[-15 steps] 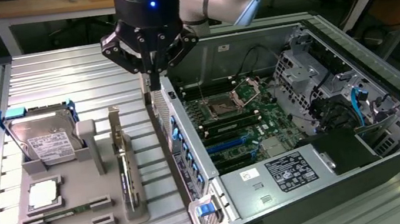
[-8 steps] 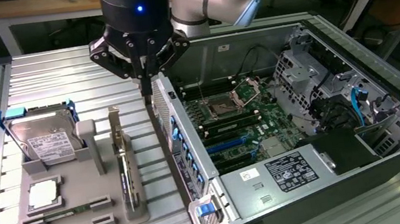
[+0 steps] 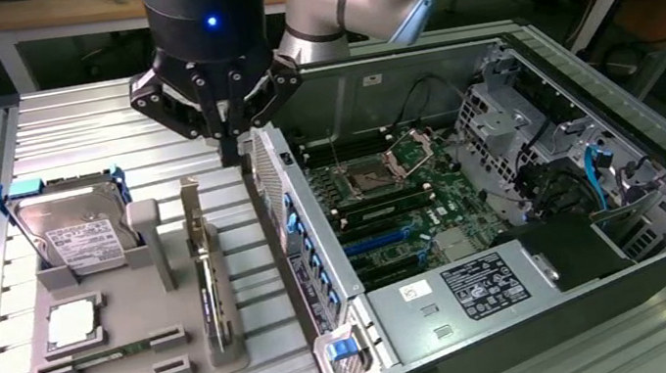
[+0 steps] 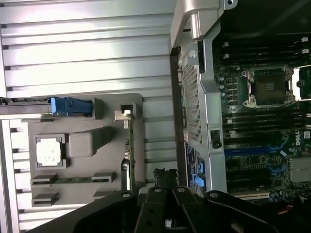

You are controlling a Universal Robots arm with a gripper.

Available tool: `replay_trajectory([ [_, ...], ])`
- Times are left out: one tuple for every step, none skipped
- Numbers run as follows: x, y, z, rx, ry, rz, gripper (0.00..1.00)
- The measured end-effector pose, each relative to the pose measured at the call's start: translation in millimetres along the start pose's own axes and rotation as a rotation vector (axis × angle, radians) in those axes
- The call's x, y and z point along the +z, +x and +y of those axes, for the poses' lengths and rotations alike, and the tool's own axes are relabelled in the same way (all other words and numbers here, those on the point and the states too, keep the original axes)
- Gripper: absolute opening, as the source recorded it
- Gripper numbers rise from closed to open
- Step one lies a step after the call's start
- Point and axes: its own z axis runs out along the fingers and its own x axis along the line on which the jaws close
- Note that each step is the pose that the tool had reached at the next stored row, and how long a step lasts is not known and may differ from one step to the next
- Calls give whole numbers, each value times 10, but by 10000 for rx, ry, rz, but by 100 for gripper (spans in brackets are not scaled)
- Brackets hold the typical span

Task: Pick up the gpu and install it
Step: 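Reach for the gpu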

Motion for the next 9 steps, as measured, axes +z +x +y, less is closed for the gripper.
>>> replay_trajectory([
  [-1, 28, -9, 0, 0, 0, 11],
  [0, 53, -16, 0, 0, 0, 11],
  [-1, 70, -21, 0, 0, 0, 11],
  [-1, 84, -25, 0, 0, 1, 11],
  [-1, 97, -29, -1, 0, 1, 11],
  [-1, 114, -34, -1, 0, 0, 11],
  [-1, 133, -39, 0, 0, 0, 11],
  [-1, 150, -43, 0, 0, 0, 11],
  [-1, 175, -49, -1, 0, 0, 11],
])
